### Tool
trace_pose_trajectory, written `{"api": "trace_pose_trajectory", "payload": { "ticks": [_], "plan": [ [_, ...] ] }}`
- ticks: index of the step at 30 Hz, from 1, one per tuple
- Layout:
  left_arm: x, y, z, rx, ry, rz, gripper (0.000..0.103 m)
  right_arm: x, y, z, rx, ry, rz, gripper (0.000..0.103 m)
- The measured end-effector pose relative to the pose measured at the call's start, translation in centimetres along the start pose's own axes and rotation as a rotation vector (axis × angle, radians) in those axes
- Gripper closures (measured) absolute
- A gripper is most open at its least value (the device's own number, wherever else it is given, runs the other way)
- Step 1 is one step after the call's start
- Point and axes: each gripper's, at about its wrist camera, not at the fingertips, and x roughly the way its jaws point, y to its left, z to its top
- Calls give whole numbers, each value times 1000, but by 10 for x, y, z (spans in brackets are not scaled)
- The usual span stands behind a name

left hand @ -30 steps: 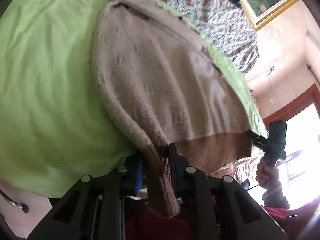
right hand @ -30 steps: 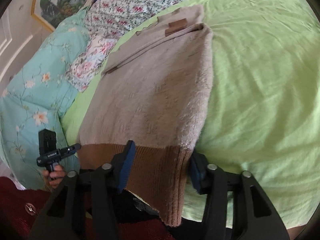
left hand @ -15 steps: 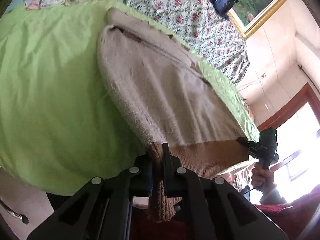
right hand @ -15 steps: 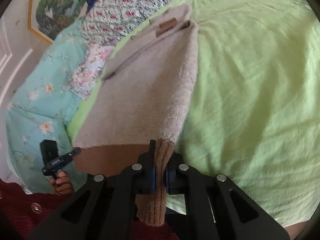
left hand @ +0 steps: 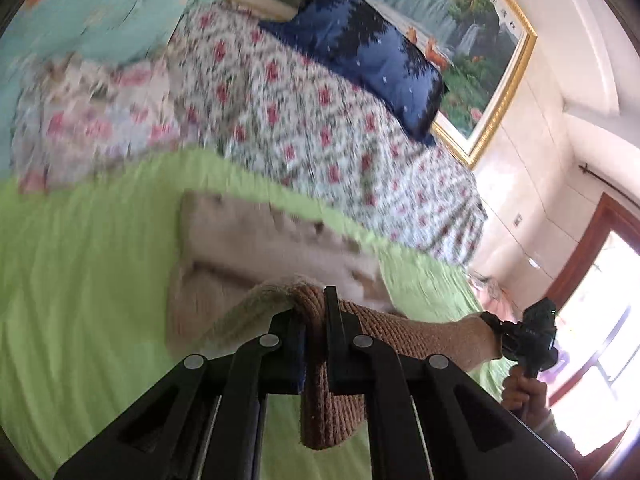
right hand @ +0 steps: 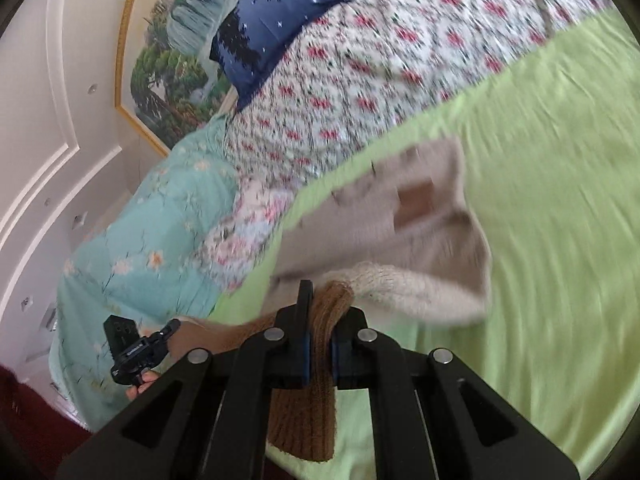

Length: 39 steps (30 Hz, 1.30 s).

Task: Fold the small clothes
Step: 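Fold the hem up toward the collar with both grippers and release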

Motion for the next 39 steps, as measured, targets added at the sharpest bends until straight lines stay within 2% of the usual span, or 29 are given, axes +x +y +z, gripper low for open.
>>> {"api": "trace_pose_trajectory", "payload": {
  "ticks": [3, 8, 14, 21, 27, 30, 34, 35, 37, 39],
  "plan": [
    [45, 9, 34, -3, -9, 29, 98, 38, -13, 40, 20, -21, -47, 95],
    [118, 27, 67, -8, 21, 99, 98, 101, -38, 92, 34, -4, -154, 95],
    [190, 61, 82, -40, 91, 164, 98, 170, -69, 118, 50, 58, -238, 95],
    [241, 98, 72, -86, 165, 213, 97, 211, -102, 114, 63, 116, -305, 95],
    [264, 119, 58, -136, 246, 240, 95, 229, -117, 107, 74, 152, -333, 92],
    [247, 109, 46, -133, 246, 184, 92, 216, -114, 106, 106, 125, -305, 89],
    [231, 73, 14, -79, 284, 103, 82, 177, -82, 95, 44, 19, -314, 58],
    [231, 65, 5, -70, 301, 79, 82, 173, -72, 85, 27, 19, -278, 57],
    [241, 45, -15, -53, 363, 12, 82, 182, -53, 61, -24, 88, -196, 57],
    [255, 28, -28, -8, 417, 8, 82, 207, -31, 31, -141, 226, -167, 57]
  ]
}}
